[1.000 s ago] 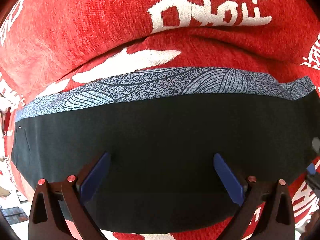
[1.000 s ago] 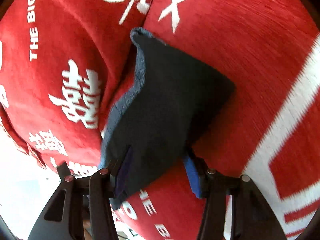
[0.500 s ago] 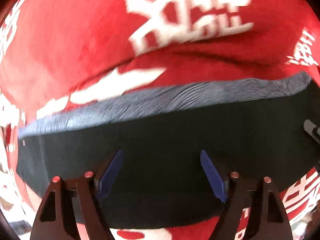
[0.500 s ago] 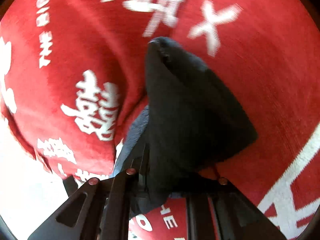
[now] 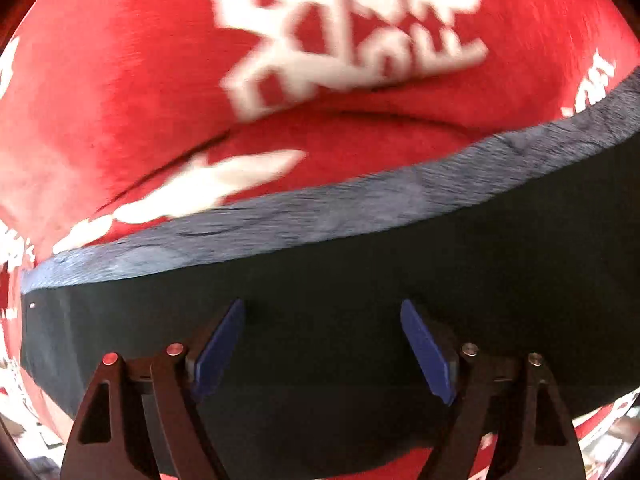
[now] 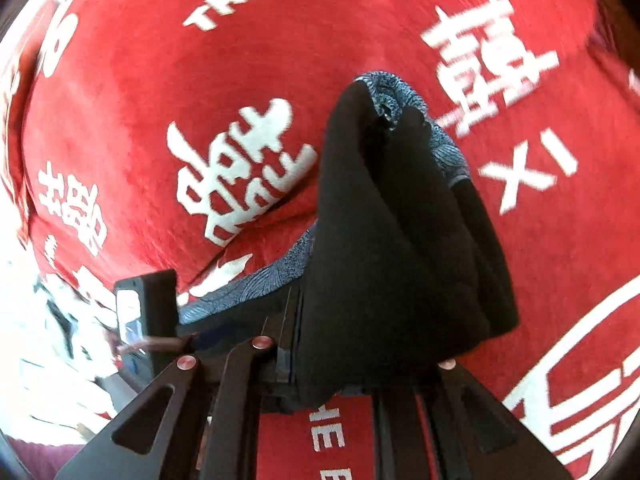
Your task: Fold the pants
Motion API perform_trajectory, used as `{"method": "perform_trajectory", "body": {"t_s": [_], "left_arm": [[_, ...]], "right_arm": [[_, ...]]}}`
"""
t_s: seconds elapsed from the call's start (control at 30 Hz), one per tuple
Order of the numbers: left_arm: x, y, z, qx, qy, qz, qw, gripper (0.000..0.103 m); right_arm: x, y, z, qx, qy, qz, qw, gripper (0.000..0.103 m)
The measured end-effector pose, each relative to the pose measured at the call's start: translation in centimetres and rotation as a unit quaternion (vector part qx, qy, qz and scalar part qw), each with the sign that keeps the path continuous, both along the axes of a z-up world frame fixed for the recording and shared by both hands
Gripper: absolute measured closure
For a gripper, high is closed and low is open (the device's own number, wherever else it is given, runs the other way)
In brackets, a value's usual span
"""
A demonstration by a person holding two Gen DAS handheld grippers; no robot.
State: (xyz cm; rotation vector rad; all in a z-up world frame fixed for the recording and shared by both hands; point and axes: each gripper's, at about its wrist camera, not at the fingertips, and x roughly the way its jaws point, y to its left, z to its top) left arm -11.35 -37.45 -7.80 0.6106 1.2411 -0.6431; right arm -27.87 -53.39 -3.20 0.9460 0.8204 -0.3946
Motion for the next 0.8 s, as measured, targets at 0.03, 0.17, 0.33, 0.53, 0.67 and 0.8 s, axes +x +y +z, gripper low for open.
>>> {"method": "perform_trajectory", "body": {"t_s": [0.03, 0.17, 0.33, 0.53, 0.67, 0.8], "left_arm": [[0.6, 1.3, 0.7, -0.012, -0.003, 0.002, 0.9999, 0.021], [3.0, 6.2, 2.7, -0.034, -0.003, 0.002, 0.9994, 0.021], [8.4, 13.4, 3.8, -0.027, -0.012, 0.022, 0.9993, 0.021], [14.8, 22.4, 2.2, -0.002, -0.007, 0.089, 0.9960, 0.021], [16.7, 25.7, 1.1, -0.010, 0.017, 0.113, 0.9934, 0.021], [16.4, 25.8, 1.2, -0.019, 0.033, 0.113, 0.9929, 0.021]], "right_arm": [[0.5, 0.7, 0.8, -0.018, 0.009, 0.007, 1.000, 0.089], [3.8, 5.6, 4.3, -0.103, 0.047, 0.047, 0.992, 0.089], [8.5, 12.9, 5.6, -0.159, 0.070, 0.084, 0.981, 0.082], [17.5, 23.2, 0.0, -0.170, 0.128, 0.162, 0.964, 0.064], [21.2, 28.1, -4.1, -0.196, 0.206, 0.195, 0.939, 0.039], [21.4, 32.3, -1.5, -0.213, 0.172, 0.251, 0.929, 0.036]]}}
